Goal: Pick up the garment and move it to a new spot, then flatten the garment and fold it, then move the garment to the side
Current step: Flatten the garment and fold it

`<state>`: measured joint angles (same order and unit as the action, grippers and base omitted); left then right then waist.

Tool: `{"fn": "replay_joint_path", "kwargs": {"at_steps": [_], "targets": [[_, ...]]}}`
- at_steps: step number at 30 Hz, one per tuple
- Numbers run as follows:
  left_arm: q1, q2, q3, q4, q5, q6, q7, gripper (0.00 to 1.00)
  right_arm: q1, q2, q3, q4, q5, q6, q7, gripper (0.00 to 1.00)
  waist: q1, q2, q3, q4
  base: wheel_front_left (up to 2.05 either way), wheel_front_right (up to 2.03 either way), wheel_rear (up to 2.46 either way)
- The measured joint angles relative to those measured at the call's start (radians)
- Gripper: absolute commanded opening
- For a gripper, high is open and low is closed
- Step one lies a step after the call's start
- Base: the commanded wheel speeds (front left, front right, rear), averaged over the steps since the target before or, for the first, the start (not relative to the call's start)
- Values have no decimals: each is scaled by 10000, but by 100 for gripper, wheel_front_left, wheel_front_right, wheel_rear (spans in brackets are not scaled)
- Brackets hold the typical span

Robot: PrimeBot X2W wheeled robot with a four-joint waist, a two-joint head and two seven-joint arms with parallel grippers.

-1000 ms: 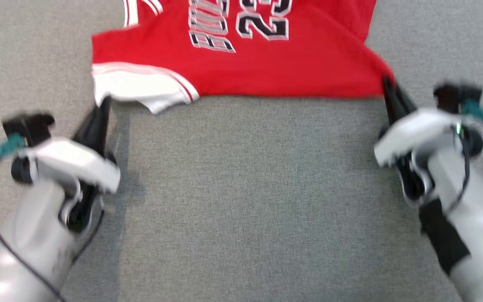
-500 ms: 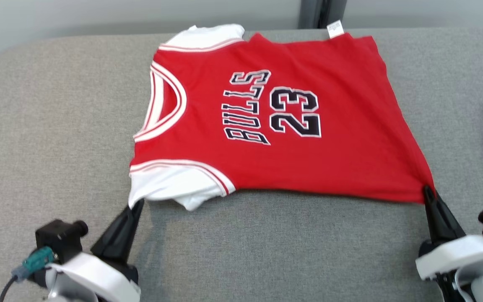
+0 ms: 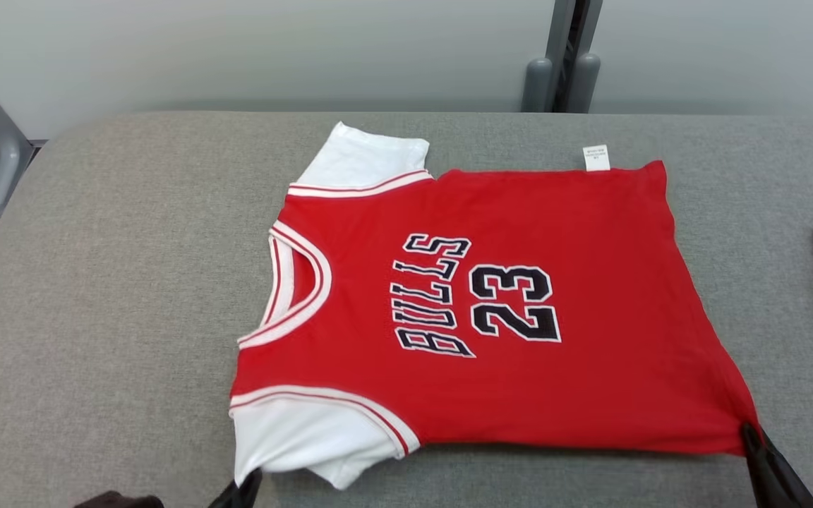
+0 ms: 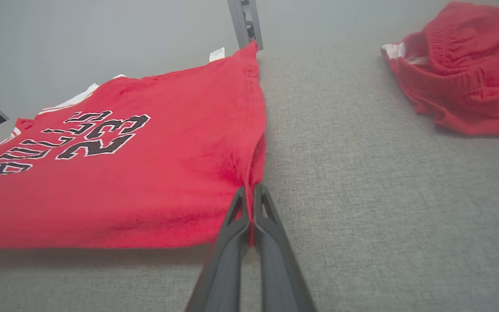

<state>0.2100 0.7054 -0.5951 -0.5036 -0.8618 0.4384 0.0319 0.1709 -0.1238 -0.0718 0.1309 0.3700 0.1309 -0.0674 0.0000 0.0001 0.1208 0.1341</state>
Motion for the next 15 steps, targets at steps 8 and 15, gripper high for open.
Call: {"fn": "replay_joint_path", "kwargs": {"at_steps": [8,15], "targets": [[57,132,186,-472,6,276,88,0,545,422,-554,-1160,-221,0,1001,0,0,0,161,2,0,0,0],[-986,713,533,-270,153,-316,382,0,-116,625,-949,-1873,215,0,3371,0,0,-1,592,-147,0,0,0]]}}
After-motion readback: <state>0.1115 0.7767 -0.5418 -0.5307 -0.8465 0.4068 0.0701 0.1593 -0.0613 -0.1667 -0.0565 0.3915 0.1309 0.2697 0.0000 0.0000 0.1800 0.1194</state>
